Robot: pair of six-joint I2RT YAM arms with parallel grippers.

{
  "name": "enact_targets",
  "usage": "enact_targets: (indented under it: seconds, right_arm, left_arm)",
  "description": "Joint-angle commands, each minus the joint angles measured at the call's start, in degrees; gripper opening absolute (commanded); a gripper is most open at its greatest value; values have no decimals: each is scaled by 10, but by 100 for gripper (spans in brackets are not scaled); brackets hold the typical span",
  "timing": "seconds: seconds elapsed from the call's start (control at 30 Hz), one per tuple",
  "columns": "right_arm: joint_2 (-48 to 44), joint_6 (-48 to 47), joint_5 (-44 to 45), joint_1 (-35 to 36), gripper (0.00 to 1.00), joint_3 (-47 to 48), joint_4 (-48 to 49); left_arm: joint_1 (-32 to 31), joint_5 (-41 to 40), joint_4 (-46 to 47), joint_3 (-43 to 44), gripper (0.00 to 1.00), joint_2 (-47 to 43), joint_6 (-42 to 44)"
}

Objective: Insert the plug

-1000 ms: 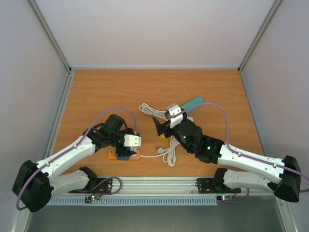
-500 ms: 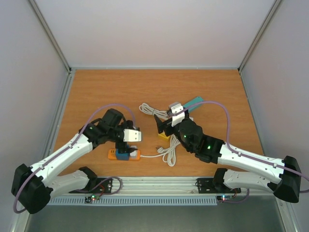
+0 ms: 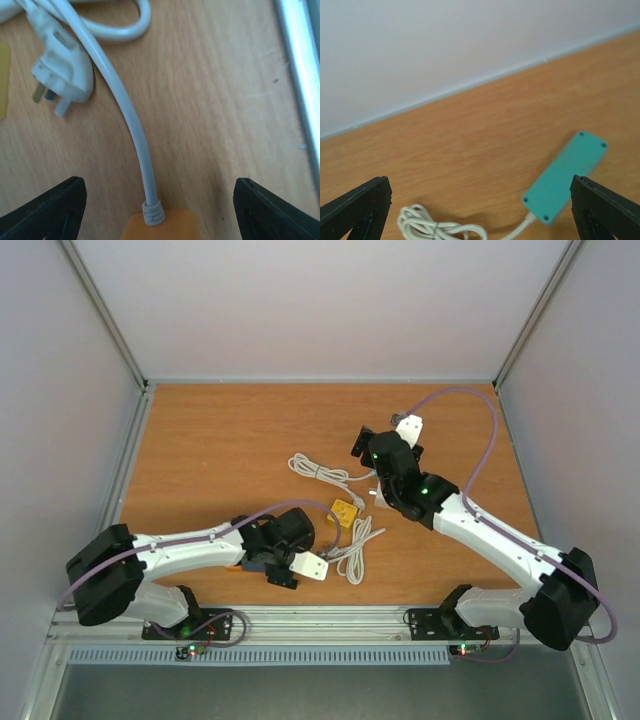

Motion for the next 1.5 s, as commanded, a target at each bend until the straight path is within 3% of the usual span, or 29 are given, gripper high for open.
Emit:
enact_targets:
  seconds: [0.0,0.4,0.67,0.87,1.1,1.27,1.37,1.47]
  right_arm:
    - [40,104,-18,-34,98,11,-54]
    - [163,144,-98,-158,99,5,-32]
    - [249,136,-146,-207,99,22,-13]
    - [323,125,-154,-218,99,69,-16]
    - [402,114,-170,-242,95,118,-24]
    - [445,112,-170,-245,91,150,-40]
    - [457,113,-172,-245,85,160,-42]
    - [459,112,-178,-245,57,170,-46]
  left_arm:
    - [-21,-112,83,-14,79,23,-14]
    - [-24,-268,196,-75,66,106,34]
    - [46,-262,219,-79,64,109,75]
    - [69,-232,226,-93,74,81,105]
    - [87,-238,310,-122,78,54,162]
    - [97,-200,280,-97,87,32,151]
    - [97,-121,194,-63,95,-18,113]
    - [98,-54,110,-33,98,-81,80]
